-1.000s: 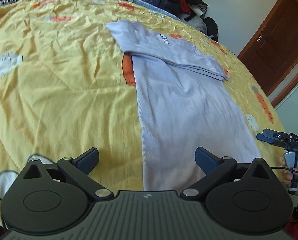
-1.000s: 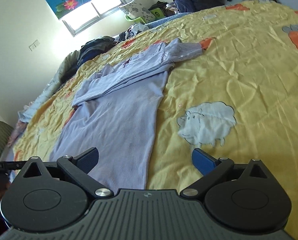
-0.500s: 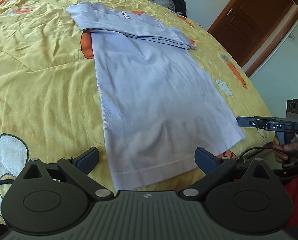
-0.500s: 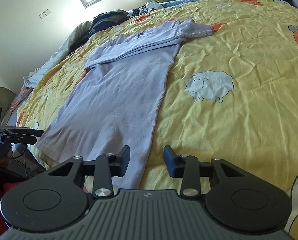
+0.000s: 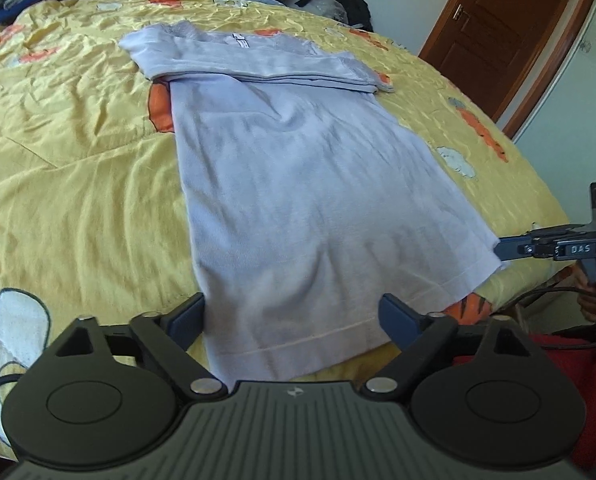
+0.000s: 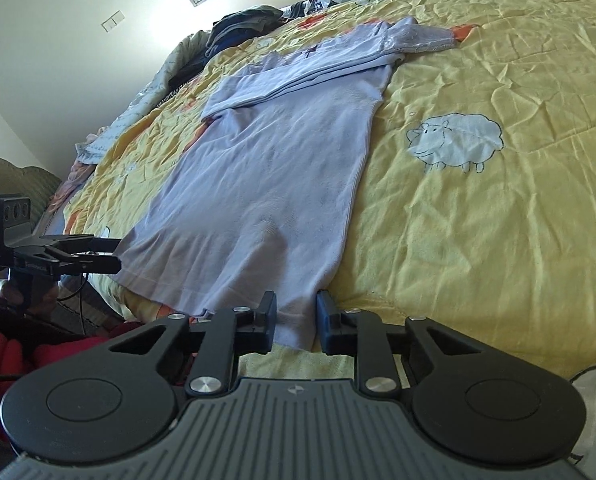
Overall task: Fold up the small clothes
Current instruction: 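Close both grippers on the hem of the lavender top, then lift the hem with both grippers and carry it toward the collar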
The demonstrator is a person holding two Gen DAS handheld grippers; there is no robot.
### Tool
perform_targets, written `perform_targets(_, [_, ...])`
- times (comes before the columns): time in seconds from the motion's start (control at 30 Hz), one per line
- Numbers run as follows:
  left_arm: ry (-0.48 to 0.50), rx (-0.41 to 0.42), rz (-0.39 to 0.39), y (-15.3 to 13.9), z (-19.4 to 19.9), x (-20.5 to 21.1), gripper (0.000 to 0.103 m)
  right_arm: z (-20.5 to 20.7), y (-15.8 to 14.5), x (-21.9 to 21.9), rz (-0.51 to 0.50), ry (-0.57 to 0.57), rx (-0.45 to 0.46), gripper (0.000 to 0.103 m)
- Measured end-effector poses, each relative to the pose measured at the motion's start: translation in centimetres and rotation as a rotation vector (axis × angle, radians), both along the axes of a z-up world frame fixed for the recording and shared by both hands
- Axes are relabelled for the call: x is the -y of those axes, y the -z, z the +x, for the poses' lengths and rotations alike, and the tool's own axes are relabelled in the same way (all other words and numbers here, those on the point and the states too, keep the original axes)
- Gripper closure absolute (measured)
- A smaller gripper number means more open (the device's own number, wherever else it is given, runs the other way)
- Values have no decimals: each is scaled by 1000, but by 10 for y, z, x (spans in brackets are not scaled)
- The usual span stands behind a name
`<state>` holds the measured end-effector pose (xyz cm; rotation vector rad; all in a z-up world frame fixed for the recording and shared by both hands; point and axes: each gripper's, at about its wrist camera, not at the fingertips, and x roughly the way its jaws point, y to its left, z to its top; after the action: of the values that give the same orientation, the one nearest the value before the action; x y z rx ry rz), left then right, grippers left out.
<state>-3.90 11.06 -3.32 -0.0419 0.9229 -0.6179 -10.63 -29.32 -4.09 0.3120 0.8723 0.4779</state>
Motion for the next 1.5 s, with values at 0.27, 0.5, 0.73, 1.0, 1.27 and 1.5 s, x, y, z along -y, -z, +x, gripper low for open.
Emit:
perform_targets(0.27, [-85,-17,46,-2,5,-11,93,-4,-2,-7,-70,12,19,94])
perform_targets(0.5, [-101,-22,31,-5,4,-13,98,-1,-9,6,35,71,33,95])
perform_targets(0.73, [-92,-77,9,-2,6,-19,96,0,-4,10,17,76,10,86])
perform_targets(1.0, [-55,-72,9,-3,-1,-17,79,-4,-4,-15,-63,-10,21,60])
perform_targets(1.27, [-83,-51,25,-2,-2,-16,98,-3,-2,-10,-20,15,15,95])
perform_targets(1.5, [-86,-8,-29,-17,-2,-17,98,5,-24,6,157,51,75,95])
